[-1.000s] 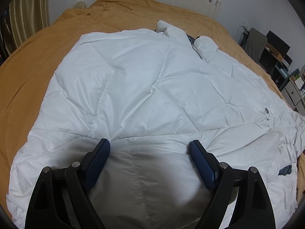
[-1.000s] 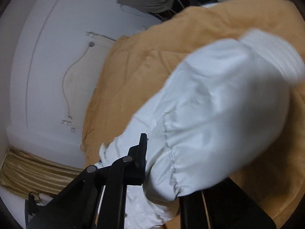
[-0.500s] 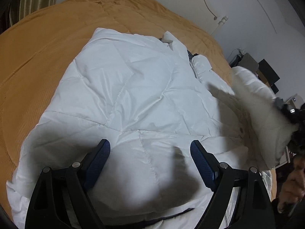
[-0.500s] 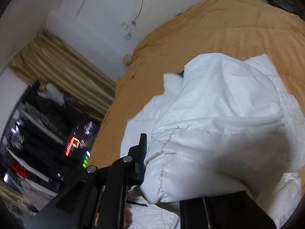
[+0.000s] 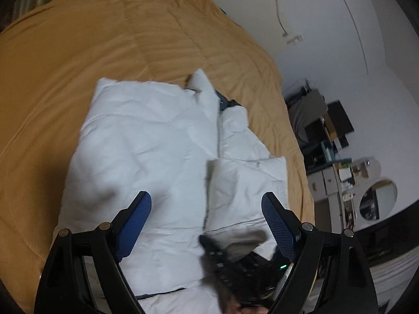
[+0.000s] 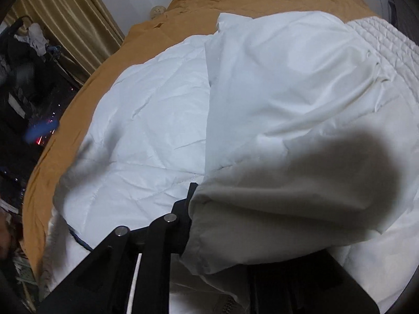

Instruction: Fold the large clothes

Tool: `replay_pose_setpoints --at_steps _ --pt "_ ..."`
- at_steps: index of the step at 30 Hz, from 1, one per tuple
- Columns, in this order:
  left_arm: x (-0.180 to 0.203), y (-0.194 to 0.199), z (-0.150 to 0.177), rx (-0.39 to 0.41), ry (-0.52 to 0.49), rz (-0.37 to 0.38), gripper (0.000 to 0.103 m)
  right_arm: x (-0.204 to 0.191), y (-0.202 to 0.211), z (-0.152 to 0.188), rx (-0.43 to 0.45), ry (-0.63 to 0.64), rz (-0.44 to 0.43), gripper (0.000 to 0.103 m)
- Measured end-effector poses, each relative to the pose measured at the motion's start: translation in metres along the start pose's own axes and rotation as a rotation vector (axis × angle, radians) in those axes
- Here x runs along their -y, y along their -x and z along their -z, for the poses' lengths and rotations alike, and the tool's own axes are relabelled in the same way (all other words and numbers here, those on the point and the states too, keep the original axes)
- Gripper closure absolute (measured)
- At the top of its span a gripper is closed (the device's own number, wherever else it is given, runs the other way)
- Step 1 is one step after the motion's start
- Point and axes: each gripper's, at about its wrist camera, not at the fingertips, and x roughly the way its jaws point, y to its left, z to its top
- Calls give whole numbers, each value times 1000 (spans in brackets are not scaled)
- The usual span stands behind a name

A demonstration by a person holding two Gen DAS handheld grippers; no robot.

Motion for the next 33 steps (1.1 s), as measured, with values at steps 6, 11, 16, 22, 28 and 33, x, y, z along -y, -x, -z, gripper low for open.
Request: replay_pose_setpoints --at_steps 6,11,16,22,28,33 --pt "169 -86 -34 -373 -288 -245 16 -7 -8 3 25 78 59 61" --pt "238 -186 5 -539 -455 -511 16 -11 -15 2 25 76 60 57" --pt "250 -261 60 -664 -628 -638 17 -12 -13 3 26 92 68 55" --pt "221 -256 58 -578 -572 -739 95 -13 -8 14 26 114 87 51" --pt "190 -206 19 -527 -409 -620 98 -11 4 22 16 114 90 50" --pt "141 -127 -29 -432 -218 -474 98 -1 35 35 17 104 47 43"
